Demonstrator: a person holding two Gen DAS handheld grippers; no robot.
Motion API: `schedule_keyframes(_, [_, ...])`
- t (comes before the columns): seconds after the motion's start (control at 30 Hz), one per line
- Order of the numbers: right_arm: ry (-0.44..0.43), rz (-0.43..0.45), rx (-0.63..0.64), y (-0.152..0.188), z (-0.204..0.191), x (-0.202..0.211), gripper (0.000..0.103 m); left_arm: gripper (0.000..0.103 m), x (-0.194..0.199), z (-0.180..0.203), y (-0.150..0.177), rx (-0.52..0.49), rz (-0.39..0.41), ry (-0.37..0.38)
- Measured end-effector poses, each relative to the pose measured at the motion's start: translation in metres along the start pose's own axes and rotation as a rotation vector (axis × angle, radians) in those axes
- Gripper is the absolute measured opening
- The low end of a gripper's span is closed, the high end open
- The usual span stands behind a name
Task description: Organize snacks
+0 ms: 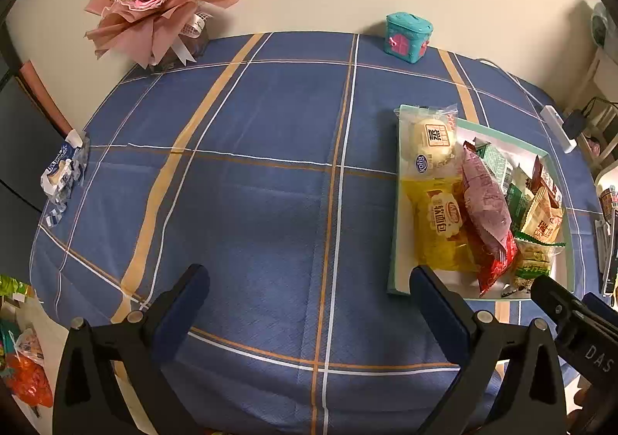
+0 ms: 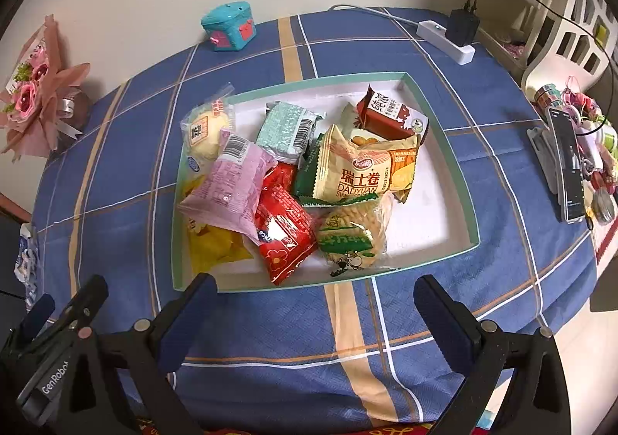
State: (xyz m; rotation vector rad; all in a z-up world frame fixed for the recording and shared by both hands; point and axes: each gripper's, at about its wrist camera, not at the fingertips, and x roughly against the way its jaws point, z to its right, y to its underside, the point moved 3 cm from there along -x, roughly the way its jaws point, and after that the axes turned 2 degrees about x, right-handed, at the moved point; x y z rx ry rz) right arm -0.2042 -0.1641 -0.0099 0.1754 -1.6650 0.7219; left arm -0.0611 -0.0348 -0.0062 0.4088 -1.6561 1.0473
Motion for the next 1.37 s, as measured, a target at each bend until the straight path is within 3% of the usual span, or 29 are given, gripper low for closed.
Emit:
schedule_keyframes(1.1, [0.006, -0.006, 0.001, -0.001, 0.0, -0.003, 0.103, 0.103, -0.006, -0.009, 0.0, 0.028, -0.024, -0.046])
schedule_keyframes(1.37, [0.006, -0.006, 0.001, -0.001, 0.0, -0.003, 0.103, 0.103, 0.0, -0.009, -0.001, 0.023, 0.02, -0.041])
